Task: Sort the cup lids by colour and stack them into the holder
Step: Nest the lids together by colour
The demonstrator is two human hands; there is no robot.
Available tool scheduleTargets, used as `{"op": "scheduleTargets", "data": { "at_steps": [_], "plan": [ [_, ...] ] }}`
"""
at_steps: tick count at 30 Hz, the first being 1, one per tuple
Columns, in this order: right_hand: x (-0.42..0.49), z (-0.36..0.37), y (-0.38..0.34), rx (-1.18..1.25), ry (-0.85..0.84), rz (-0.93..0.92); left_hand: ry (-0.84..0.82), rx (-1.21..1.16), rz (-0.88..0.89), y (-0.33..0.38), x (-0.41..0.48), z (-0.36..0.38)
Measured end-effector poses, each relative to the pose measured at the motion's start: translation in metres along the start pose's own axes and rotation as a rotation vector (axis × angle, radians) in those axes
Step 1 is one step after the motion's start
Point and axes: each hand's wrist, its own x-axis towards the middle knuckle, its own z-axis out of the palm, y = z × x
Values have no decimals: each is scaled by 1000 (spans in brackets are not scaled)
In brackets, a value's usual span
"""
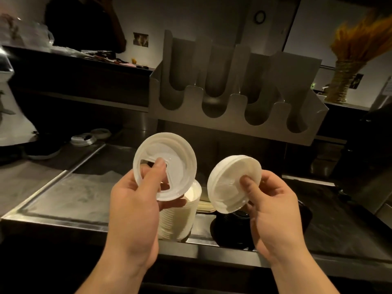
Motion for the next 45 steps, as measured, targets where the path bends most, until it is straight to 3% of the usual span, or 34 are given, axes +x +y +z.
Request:
{"op": "scheduleTargets", "data": {
  "at_steps": [7,12,17,28,38,42,45],
  "plan": [
    [-5,21,-3,96,-107,6,-240,179,-15,3,-6,-12],
    [-10,29,1,87,-83,-32,-369,281,-16,4,-6,-21],
    [-14,28,4,35,-74,-55,-387,291,-42,6,-9,-18],
    [-16,12,5,-219,-24,-385,-448,346,-276,5,-20,-16],
    [-17,16,2,-541,-43,-915,-499,214,-466,-2,-23,-5],
    [-12,21,1,-681,-74,-951,-539,196,-500,-3,-22,-7],
    [-8,26,-4,-752,-144,-956,-569,252,-423,-6,-20,-10]
  ]
}}
